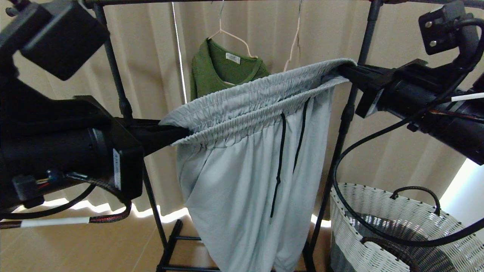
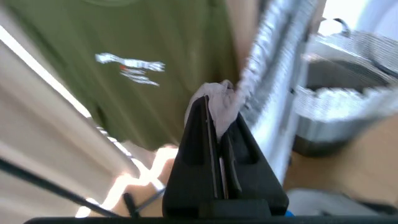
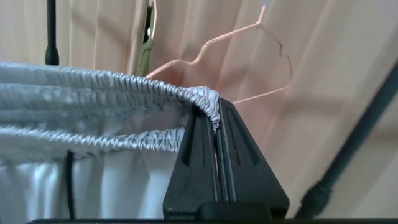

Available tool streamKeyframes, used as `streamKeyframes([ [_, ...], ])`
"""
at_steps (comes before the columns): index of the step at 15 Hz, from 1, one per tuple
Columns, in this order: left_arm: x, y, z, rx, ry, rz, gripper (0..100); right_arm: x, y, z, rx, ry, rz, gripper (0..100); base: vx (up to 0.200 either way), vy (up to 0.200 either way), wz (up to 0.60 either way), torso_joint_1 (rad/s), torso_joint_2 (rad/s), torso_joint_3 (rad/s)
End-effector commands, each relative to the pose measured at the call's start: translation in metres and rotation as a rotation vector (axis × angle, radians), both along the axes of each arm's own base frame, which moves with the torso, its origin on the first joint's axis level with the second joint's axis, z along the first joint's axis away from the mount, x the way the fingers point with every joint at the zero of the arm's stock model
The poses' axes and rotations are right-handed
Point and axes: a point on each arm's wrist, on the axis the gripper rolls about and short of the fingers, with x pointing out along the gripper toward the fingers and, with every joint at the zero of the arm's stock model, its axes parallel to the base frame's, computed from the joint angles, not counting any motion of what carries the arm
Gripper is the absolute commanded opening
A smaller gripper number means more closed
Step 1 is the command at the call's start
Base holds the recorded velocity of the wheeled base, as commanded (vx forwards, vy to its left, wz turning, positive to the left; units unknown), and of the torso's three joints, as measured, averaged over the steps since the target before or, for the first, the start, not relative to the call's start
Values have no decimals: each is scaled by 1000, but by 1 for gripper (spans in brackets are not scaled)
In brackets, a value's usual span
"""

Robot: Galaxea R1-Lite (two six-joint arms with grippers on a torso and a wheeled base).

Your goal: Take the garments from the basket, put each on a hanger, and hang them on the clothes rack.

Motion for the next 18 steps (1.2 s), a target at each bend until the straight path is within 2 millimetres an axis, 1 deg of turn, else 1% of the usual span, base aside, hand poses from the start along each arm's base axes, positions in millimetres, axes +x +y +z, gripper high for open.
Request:
streamKeyframes([
  [1, -7, 5, 2, -14, -14, -7, 0, 7, 4, -7, -11, 21, 0, 0, 0, 0, 0, 0, 0, 0],
  [3, -5, 3, 2, -12, -14, -6, 0, 3, 2, -5, -8, 18, -7, 0, 0, 0, 0, 0, 0, 0],
  [5, -1, 0, 4, -11, -18, -4, 0, -6, -3, -1, -4, 4, -12, 0, 0, 0, 0, 0, 0, 0],
  [7, 7, -3, 10, -9, -51, 10, 0, -16, -8, 4, 2, -8, -12, 0, 0, 0, 0, 0, 0, 0],
  [9, 22, -5, 14, 20, -88, 45, 0, -23, -15, 10, 7, -16, -25, 0, 0, 0, 0, 0, 0, 0],
  [10, 27, -8, 14, 33, -96, 64, 0, -34, -27, 15, -7, 8, -52, 0, 0, 0, 0, 0, 0, 0],
  [12, 38, -14, 11, 46, -105, 132, 0, -57, -38, 17, -23, 46, -51, 0, 0, 0, 0, 0, 0, 0],
  [14, 48, -21, 10, 36, -128, 181, 0, -74, -46, 10, -37, 77, -51, 0, 0, 0, 0, 0, 0, 0],
  [15, 56, -27, 14, 21, -152, 206, 0, -84, -50, 1, -50, 99, -48, 0, 0, 0, 0, 0, 0, 0],
  [18, 65, -34, 19, 15, -165, 240, 0, -89, -52, -9, -60, 120, -42, 0, 0, 0, 0, 0, 0, 0],
])
